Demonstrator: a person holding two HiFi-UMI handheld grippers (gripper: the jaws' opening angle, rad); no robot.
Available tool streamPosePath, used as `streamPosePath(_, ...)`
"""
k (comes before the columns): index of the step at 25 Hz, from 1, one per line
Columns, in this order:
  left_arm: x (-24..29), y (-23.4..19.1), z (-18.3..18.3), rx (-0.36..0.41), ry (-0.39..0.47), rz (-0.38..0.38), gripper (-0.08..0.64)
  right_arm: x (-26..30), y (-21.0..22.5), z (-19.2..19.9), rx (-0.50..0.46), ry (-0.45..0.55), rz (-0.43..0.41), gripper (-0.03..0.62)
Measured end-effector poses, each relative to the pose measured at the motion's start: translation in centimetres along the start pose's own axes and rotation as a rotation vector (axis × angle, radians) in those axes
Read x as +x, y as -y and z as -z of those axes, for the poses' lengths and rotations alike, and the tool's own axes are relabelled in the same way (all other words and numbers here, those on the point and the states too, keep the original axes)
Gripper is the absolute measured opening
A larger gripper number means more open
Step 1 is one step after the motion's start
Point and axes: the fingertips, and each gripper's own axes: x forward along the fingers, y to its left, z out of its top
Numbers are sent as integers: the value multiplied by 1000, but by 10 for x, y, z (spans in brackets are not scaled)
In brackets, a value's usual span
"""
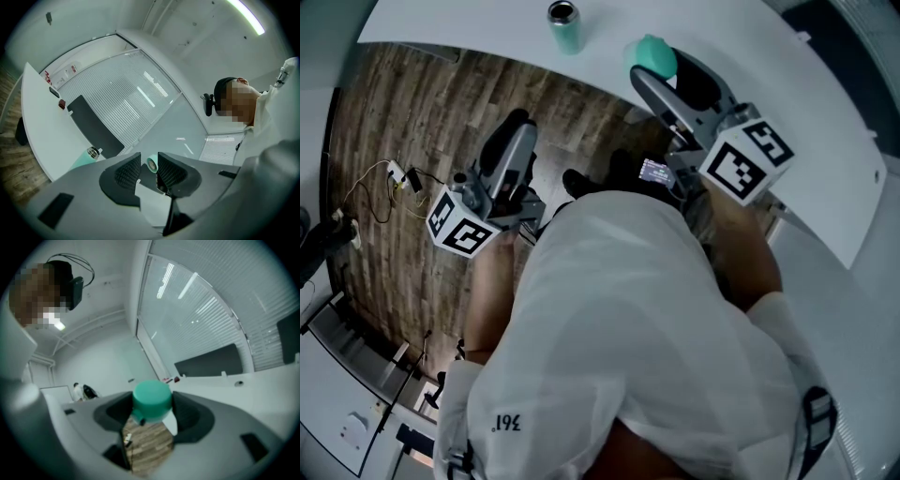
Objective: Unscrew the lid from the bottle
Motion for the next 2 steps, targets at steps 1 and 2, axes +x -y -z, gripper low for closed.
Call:
streamPosePath(1,0,1,1,0,-1,0,132,-1,0,0,-1,0,-1,281)
streamPosePath(2,0,2,2,1,-1,1,132,-2,-1,0,-2,0,-1,281)
